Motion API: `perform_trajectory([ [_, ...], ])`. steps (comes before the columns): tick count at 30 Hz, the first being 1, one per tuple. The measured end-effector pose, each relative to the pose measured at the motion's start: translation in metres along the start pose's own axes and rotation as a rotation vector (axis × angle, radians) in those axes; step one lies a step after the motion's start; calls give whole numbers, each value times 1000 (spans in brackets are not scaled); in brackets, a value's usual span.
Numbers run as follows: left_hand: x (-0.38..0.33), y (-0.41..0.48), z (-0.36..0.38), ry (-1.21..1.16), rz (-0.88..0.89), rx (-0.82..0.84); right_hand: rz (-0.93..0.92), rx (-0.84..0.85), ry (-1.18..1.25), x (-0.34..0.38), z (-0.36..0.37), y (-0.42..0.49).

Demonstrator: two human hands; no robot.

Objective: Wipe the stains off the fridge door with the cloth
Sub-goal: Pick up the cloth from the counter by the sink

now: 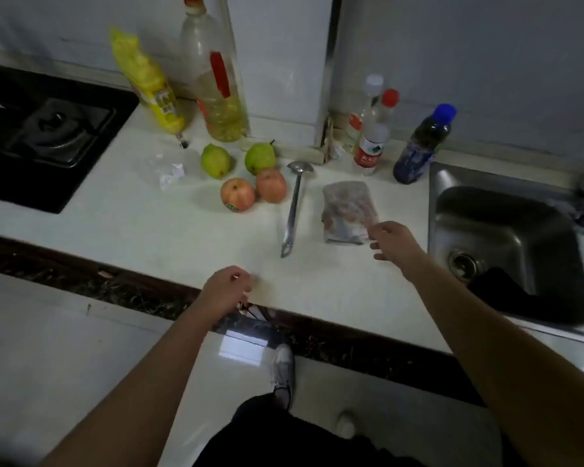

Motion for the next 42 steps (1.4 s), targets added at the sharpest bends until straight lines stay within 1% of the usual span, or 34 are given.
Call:
perform_trajectory([
  [2,7,8,-22,-17,-41,-15,62,-54,-51,13,12,23],
  [5,12,17,-48,12,-68,-16,122,-84,-259,27,21,55],
  [7,11,24,-62,3,-70,-29,174,-142,-392,27,21,73],
  [9,12,27,-70,12,-72,-26,206,-208,-463,21,19,83],
  [11,17,29,-75,23,-71,-36,210,-214,-481,17,21,91],
  [16,31,27,-78,40,-91,-30,267,-131,-350,8,25,93],
  [21,37,12,-76,31,-85,-27,300,-97,-113,1,31,86],
  [26,44,-12,-70,19,-81,-76,236,-149,-131,9,39,80],
  [27,47,-18,-68,25,-81,-99,205,-143,-90,11,42,80],
  [29,56,-32,-62,30,-85,-139,185,-77,122,10,52,77],
  [32,73,-61,-44,10,-121,-147,337,123,486,-2,66,39],
  [33,81,-72,-36,-1,-144,-144,353,183,566,-7,67,22],
  [34,90,-83,-29,-8,-168,-142,326,232,613,-15,65,5],
  [36,112,-110,-12,-32,-218,-151,210,313,605,-35,59,-36],
  [38,138,-133,3,-48,-261,-168,130,304,512,-63,54,-67],
  [40,166,-166,29,-85,-308,-195,99,292,386,-99,47,-102],
  [42,194,-197,56,-139,-329,-221,104,318,251,-130,46,-128],
])
Point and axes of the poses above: each hand's wrist, its own y-axis towards the middle knuckle, its own z-axis out of the palm, x = y × z, the point moved 5 cm from there along y, towards the middle knuckle, and after that the axes turned 6 degrees about x, right-handed, at the moved point
